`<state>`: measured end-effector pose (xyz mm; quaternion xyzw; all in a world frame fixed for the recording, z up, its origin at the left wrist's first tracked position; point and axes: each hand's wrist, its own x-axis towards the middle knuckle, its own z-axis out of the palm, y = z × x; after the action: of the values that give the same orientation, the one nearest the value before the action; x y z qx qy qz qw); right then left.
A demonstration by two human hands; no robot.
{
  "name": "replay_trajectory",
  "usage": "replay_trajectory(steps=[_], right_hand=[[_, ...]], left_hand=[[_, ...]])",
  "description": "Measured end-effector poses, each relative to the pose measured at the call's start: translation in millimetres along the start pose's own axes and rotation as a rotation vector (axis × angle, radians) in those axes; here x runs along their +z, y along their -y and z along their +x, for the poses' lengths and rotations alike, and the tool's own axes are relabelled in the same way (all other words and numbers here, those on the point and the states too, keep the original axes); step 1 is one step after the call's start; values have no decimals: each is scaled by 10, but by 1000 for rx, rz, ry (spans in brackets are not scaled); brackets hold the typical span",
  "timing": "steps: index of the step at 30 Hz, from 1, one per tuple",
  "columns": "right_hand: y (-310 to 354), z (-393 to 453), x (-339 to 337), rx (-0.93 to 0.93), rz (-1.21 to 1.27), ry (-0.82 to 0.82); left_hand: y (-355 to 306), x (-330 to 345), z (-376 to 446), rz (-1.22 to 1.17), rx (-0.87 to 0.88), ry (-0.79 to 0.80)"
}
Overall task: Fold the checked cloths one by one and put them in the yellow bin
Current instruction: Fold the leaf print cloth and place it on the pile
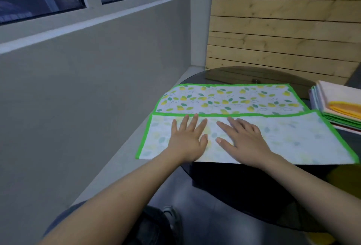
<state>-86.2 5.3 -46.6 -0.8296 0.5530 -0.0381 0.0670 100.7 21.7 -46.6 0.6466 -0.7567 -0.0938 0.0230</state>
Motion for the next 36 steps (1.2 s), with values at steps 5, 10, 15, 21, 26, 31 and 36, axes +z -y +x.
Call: replay_trajectory(steps=[5, 10, 15, 21, 26, 31, 36], right_hand=[[-707, -78, -164, 223, 14, 45], [-829, -87, -206, 249, 11, 24], [-888, 311, -334, 247, 89, -225], [-1188, 1157, -353, 278, 123, -271], [-1453, 1692, -328, 324, 102, -179], [-1486, 1888, -423, 366, 23, -100], [-1342, 1778, -555, 288, -97, 66]], left_hand=[[27, 41, 31, 16, -6, -6], [-34, 33, 151, -78, -3, -257], [-45, -29, 700, -222, -58, -373], [132, -167, 1495, -258, -104, -376], [408, -203, 1971, -174, -160, -394], [587, -234, 2141, -122, -103, -461], [653, -245, 2074, -124, 26, -501]])
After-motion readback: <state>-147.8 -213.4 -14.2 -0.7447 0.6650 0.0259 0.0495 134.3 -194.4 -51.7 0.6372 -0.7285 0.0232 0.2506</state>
